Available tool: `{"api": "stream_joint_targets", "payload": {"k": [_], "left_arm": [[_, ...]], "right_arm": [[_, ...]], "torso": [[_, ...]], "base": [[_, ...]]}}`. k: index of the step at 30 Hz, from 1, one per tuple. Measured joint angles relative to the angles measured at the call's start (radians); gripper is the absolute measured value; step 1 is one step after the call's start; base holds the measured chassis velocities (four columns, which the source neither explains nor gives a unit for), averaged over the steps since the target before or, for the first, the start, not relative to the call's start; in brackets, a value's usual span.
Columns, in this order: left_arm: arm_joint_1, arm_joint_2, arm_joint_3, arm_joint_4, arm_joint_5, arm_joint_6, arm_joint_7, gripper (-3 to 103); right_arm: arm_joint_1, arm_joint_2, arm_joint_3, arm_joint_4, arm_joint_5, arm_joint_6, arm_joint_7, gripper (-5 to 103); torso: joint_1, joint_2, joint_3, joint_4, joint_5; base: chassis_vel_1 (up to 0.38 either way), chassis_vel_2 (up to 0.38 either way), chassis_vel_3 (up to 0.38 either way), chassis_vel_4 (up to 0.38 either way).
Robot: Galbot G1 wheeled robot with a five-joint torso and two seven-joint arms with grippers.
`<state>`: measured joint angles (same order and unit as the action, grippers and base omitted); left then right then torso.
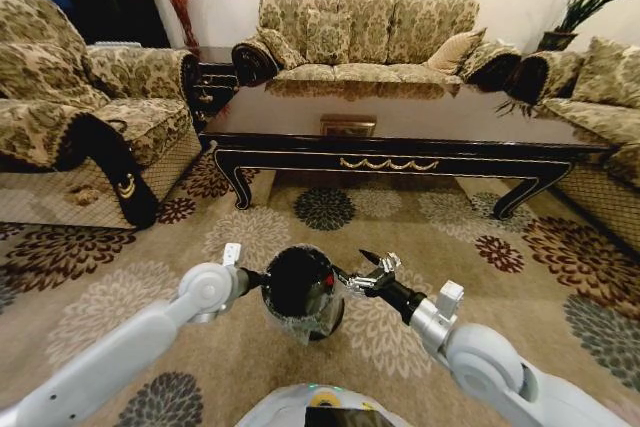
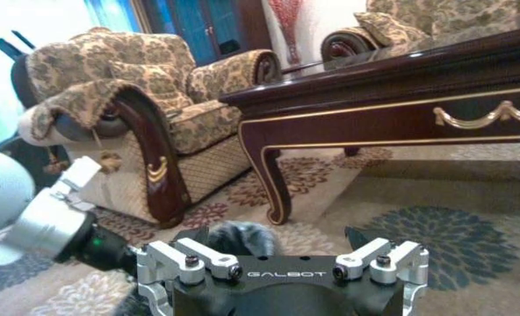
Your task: Move to the front of the table and pick up the trash from the floor, then place it into the trash bin.
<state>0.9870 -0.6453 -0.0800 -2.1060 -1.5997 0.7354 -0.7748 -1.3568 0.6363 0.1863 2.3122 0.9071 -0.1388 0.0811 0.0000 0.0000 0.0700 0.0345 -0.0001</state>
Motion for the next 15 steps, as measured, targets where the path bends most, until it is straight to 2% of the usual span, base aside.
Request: {"api": "stream_joint_targets", "payload": {"k": [10, 15], "left_arm": [[0.018, -0.026, -0.058, 0.124, 0.036, 0.000, 0.035, 0], [0.001, -0.028, -0.068, 0.203, 0.063, 0.000, 0.081, 0]], "right_arm": [[-0.004, 0.031, 0.010, -0.076, -0.034, 0.034, 0.000, 100], [0.007, 0.056, 0.010, -0.144, -0.042, 0.049, 0.001, 100]], "torso": [[0.000, 0.000, 0.000, 0.0000, -0.0003], [0.000, 0.000, 0.000, 0.0000, -0.0002]], "base": [[0.000, 0.000, 0.000, 0.000], [0.000, 0.000, 0.000, 0.000]]}}
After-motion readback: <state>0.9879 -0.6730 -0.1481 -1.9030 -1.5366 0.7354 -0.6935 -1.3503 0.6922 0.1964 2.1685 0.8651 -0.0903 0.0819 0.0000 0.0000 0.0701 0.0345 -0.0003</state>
